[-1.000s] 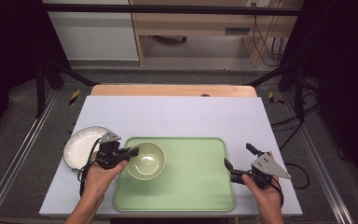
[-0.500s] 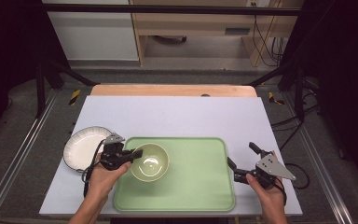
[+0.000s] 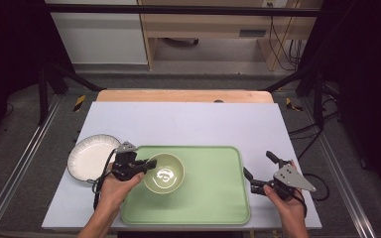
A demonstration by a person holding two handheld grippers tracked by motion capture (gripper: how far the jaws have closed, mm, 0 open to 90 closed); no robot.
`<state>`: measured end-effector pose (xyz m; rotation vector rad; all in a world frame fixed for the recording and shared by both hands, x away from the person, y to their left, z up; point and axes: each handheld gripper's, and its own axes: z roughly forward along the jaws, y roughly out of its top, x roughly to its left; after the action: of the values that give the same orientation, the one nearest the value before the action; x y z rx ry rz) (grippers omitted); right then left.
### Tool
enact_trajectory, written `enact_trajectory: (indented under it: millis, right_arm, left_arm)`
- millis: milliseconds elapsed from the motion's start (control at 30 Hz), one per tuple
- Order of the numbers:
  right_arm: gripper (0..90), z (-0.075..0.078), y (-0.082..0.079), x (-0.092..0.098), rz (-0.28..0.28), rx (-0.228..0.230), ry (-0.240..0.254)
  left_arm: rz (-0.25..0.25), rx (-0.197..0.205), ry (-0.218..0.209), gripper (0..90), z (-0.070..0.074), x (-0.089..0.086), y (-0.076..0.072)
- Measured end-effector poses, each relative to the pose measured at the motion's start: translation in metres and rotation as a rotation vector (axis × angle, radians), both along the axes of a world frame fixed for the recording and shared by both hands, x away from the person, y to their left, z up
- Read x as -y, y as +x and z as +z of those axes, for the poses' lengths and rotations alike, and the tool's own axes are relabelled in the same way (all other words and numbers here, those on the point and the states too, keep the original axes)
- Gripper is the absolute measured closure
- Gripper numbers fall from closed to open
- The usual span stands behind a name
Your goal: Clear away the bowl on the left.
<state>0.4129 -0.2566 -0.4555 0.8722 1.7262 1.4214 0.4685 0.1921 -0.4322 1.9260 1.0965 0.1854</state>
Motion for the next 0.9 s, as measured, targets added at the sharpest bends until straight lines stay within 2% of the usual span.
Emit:
enact_trajectory:
  millis: [300,667,900]
  right_arm:
    - [5.8,-0.001,0.0,0.0,-0.002,-0.001,-0.011]
    - [5.7,-0.001,0.001,-0.001,-0.004,-0.004,-0.015]
    - [5.7,-0.001,0.001,-0.001,-0.006,-0.005,-0.014]
  left_arm:
    - [-0.005,-0.01,-0.005,81.8,-0.003,0.007,0.004]
    - [-0.024,-0.027,0.007,81.7,-0.009,0.02,0.006]
    - [-0.031,-0.033,0.009,81.7,-0.011,0.021,0.006]
